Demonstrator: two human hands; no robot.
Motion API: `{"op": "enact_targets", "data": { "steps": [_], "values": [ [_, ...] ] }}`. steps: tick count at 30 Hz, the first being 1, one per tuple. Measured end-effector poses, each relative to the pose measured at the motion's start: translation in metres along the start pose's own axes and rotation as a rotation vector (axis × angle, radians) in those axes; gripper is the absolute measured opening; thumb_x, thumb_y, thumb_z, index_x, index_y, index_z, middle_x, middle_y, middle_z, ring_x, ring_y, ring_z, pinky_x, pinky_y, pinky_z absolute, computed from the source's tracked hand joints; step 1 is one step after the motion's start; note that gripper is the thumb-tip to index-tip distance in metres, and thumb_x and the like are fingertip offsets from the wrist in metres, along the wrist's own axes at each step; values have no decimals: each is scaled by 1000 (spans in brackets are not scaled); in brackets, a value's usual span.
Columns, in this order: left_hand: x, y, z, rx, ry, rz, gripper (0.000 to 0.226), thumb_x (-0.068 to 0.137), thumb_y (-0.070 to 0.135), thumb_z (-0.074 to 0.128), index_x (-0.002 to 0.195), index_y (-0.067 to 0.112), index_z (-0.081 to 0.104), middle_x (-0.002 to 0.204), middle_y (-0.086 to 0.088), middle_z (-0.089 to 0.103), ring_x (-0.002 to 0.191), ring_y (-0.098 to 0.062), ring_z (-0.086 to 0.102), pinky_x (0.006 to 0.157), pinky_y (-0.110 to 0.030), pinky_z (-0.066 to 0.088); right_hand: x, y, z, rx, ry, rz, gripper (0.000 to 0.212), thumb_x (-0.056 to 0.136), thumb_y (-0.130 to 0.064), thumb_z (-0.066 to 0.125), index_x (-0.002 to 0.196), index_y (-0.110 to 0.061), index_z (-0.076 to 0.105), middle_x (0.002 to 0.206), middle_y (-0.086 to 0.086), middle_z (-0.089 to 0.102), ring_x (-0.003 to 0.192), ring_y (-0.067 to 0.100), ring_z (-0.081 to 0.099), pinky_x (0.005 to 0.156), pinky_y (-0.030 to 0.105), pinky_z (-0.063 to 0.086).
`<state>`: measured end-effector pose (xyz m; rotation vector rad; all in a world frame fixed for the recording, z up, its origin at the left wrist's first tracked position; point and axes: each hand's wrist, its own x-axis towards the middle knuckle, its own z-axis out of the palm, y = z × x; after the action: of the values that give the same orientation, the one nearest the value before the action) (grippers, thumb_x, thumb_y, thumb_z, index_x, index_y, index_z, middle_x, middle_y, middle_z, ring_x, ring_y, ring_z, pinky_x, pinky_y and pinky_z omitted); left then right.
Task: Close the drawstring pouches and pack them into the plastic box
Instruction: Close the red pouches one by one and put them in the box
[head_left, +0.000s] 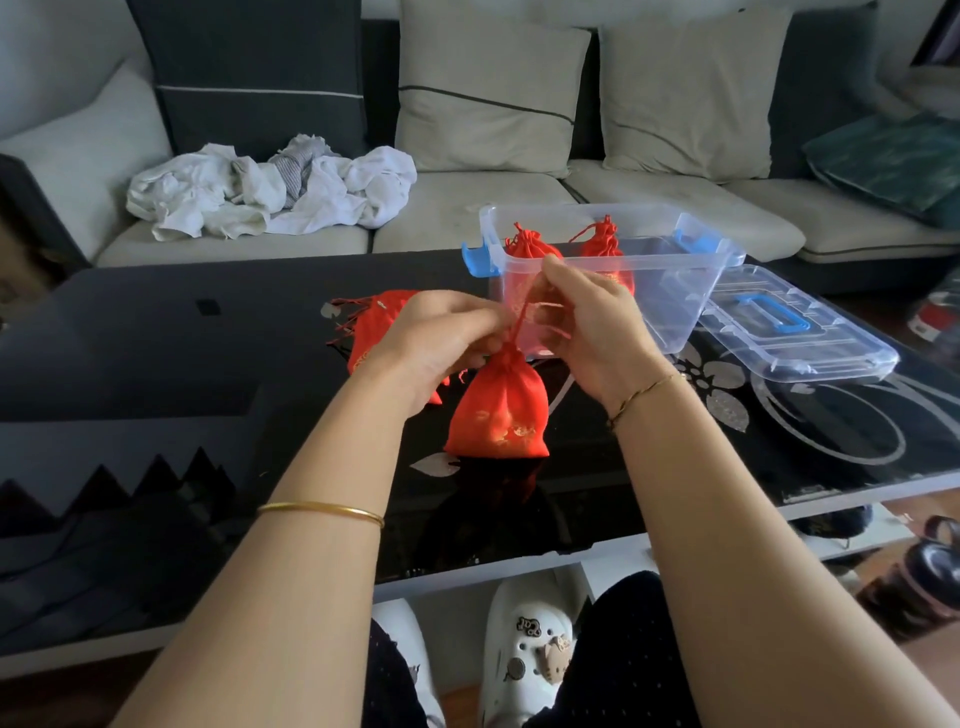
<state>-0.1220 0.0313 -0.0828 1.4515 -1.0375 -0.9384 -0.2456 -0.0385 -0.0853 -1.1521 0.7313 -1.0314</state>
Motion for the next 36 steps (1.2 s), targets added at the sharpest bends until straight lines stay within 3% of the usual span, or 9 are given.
{"op": "enact_targets", "data": {
  "steps": [3,7,11,16,21,25,31,33,36],
  "values": [
    [1,-2,4,108,-21,48,4,83,15,70,83,11,69,67,-1,62,61,-10,55,60,-22,45,-5,-3,10,-139,-29,-78,28,93,-25,56,70,-10,62,67,5,51,56,13,37,51,25,26],
    [1,-4,6,111,11,37,10,87,17,66,79,11,67,69,-2,64,65,-13,58,63,-25,47,-3,0,7,-215,14,34,41,98,-38,40,78,-12,64,70,2,65,48,11,42,48,24,35],
    [3,-5,4,72,36,30,16,92,19,58,81,12,68,68,2,65,65,-10,59,61,-24,46,-5,5,5,-340,-17,76,20,94,-14,45,99,-2,60,69,6,61,44,12,47,47,25,38],
    [4,-8,3,79,124,55,14,92,17,57,83,14,68,68,4,66,64,-9,60,58,-23,45,-8,2,2,-559,-65,-91,9,85,0,53,87,-9,54,68,5,60,56,14,56,52,23,47],
    [4,-8,4,53,211,50,14,91,13,59,78,14,65,66,-2,63,59,-8,57,53,-20,43,-9,9,3,-810,-121,-347,14,76,-8,71,87,-9,63,77,-1,63,73,18,61,68,28,52],
    [4,-8,5,60,242,46,14,91,13,60,78,15,65,63,-4,61,56,-10,57,54,-21,47,-7,13,6,-866,-105,-458,14,73,-7,73,85,-9,65,67,-11,53,60,3,46,58,11,40],
    [5,-6,3,8,265,0,16,90,10,61,74,12,65,63,-5,62,57,-13,58,58,-26,49,-10,15,12,-1001,-65,-623,6,77,-6,66,83,-8,67,75,-8,52,64,2,44,59,10,38],
    [6,-5,2,-9,276,-21,15,89,9,60,76,11,65,65,-6,63,59,-14,59,58,-26,49,-10,16,14,-1034,-79,-635,6,77,-6,65,81,-8,69,79,-5,54,68,6,46,62,16,40],
    [6,-1,0,-14,342,-2,7,89,6,56,86,10,61,75,-7,64,63,-14,61,57,-24,51,-8,16,13,-994,-58,-544,8,79,-5,62,76,-9,68,70,-7,54,64,4,46,58,17,38]
  ]
}}
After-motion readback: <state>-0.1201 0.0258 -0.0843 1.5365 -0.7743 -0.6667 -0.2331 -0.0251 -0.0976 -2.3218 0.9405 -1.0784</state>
